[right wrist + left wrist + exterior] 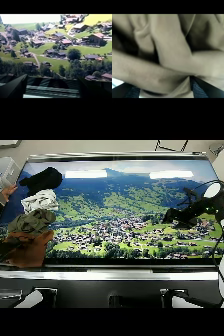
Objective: Fold the clothes and pants, and hang the long-sleeved shirts on hangers.
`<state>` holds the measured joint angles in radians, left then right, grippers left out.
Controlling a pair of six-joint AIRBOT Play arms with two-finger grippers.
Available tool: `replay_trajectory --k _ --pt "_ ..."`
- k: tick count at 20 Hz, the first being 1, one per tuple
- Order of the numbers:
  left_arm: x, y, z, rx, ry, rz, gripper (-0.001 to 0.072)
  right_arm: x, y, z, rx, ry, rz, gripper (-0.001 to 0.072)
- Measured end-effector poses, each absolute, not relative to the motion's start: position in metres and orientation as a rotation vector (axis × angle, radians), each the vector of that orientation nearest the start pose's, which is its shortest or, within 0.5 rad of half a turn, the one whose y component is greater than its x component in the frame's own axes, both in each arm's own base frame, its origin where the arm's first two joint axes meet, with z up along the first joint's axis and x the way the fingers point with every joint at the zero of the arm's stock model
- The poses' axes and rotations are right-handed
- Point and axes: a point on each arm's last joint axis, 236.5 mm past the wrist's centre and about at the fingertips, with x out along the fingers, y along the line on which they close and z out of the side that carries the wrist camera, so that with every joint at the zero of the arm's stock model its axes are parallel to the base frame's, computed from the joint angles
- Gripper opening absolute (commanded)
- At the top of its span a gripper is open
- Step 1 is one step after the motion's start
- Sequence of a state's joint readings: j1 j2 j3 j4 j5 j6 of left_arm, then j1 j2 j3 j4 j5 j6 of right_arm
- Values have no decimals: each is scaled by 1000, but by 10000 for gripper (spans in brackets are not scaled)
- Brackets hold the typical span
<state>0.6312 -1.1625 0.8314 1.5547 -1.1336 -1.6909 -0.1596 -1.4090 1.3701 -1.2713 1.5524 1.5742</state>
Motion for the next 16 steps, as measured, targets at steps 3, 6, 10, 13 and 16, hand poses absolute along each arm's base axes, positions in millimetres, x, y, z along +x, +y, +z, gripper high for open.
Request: replay_trajectory --k 3,6,10,13,16 --pt "243 168 -63 -580 1382 572 23 350 15 26 372 1562 106 680" --pt "260 163 -38 -577 1301 520 23 349 15 26 373 1567 107 680" --pt "306 126 70 -560 941 366 21 348 16 27 376 1569 105 679" --pt "321 48 182 -571 597 135 21 348 16 27 379 1568 108 679" --pt "306 -40 269 -646 356 -145 21 350 17 32 378 1557 113 679"
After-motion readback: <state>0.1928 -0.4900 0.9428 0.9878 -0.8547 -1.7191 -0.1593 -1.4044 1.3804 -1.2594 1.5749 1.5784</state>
